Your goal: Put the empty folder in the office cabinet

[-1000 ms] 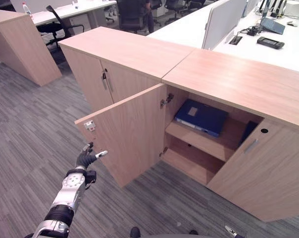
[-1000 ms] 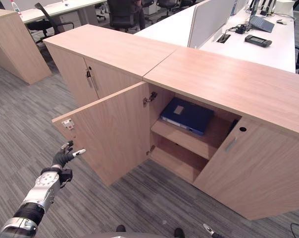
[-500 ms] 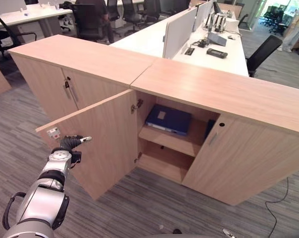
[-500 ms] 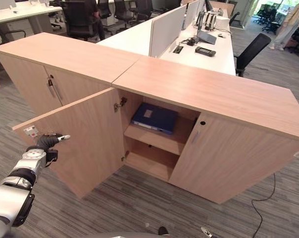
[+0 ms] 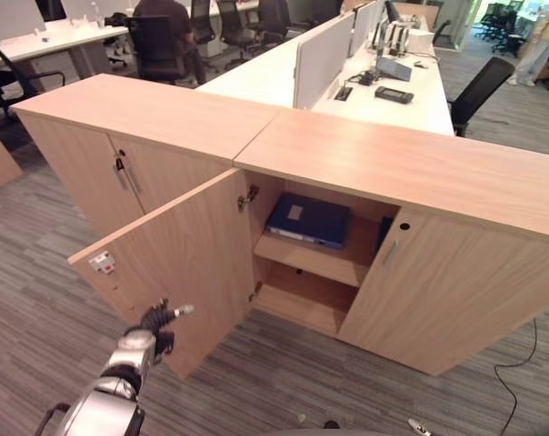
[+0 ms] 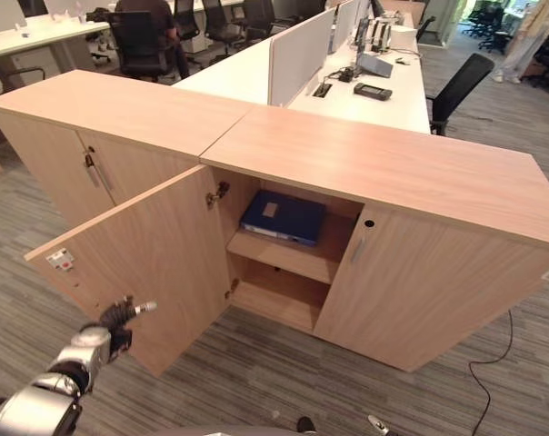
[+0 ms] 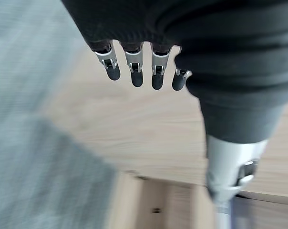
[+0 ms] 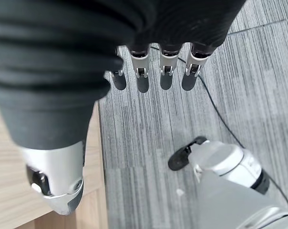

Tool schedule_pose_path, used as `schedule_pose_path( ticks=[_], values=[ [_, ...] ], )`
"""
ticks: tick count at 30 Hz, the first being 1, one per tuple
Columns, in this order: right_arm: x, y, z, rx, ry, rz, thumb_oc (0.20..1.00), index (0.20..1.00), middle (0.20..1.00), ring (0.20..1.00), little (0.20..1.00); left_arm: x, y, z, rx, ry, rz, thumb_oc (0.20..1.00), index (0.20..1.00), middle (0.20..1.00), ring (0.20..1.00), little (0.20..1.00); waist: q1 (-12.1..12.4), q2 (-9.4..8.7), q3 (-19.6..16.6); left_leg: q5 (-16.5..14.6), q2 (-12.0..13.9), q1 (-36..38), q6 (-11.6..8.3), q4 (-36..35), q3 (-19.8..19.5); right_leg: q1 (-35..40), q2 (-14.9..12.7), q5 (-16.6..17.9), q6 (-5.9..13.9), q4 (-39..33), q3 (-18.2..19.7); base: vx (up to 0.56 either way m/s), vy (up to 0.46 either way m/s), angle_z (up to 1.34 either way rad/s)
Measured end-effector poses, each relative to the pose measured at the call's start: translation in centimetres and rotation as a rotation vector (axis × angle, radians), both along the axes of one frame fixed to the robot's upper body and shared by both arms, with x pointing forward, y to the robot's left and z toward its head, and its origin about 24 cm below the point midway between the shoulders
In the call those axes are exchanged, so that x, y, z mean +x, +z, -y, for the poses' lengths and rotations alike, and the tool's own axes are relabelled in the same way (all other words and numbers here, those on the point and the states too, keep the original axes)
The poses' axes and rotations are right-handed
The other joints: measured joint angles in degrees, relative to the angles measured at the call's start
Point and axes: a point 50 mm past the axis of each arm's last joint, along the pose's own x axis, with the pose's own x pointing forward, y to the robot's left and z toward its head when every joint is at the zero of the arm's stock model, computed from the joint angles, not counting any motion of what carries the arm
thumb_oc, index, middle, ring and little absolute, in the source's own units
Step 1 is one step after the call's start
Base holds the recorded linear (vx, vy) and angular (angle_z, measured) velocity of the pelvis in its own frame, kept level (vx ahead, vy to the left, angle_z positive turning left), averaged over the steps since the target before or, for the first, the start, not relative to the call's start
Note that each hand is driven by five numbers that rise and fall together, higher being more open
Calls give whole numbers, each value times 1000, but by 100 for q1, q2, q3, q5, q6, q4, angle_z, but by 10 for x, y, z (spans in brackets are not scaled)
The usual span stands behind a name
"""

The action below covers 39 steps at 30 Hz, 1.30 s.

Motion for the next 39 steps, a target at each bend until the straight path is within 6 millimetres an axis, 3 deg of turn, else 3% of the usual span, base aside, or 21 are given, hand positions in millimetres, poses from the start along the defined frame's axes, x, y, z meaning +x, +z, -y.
schedule_pose_path(
  ticks=[8,15,23,27,33,39],
  values=[
    [-3,-1,-1,26,-6,-7,1000,1000,1000,1000,1000,-28,-14,11,-104,-84,-41,1000,1000,1000,1000,1000,316,27,105,10,11,-93,-8,0,-224,38,-14,-101,-25,-59,-229,-8,8,13],
    [-2,-1,-1,36,-5,5,1000,1000,1000,1000,1000,-52,-23,4,-114,-58,-91,1000,1000,1000,1000,1000,419,128,207,10,3,-134,-9,1,-393,178,-36,-41,-42,-149,-436,0,15,11],
    [7,1,-1,30,-5,39,1000,1000,1000,1000,1000,-33,-6,-14,-50,-8,-16,1000,1000,1000,1000,1000,460,172,242,8,-18,-172,-6,0,-509,212,-57,-49,-55,-148,-581,4,11,9],
    [6,2,4,21,-32,50,1000,1000,1000,1000,1000,-10,24,-46,79,-2,56,1000,1000,1000,1000,1000,449,192,210,8,-28,-163,-7,0,-519,227,-70,-54,-64,-148,-600,0,0,0],
    [-1,3,9,8,-36,36,1000,1000,1000,1000,1000,18,59,-68,170,5,146,1000,1000,1000,1000,1000,415,235,178,8,-30,-103,-7,0,-504,273,-75,-58,-64,-148,-591,0,0,0],
    [-3,4,10,5,-37,30,1000,1000,1000,1000,1000,20,72,-84,222,38,146,1000,1000,1000,1000,1000,324,166,123,7,-27,-98,-8,0,-489,269,-70,-66,-70,-148,-581,0,0,0]
  ],
)
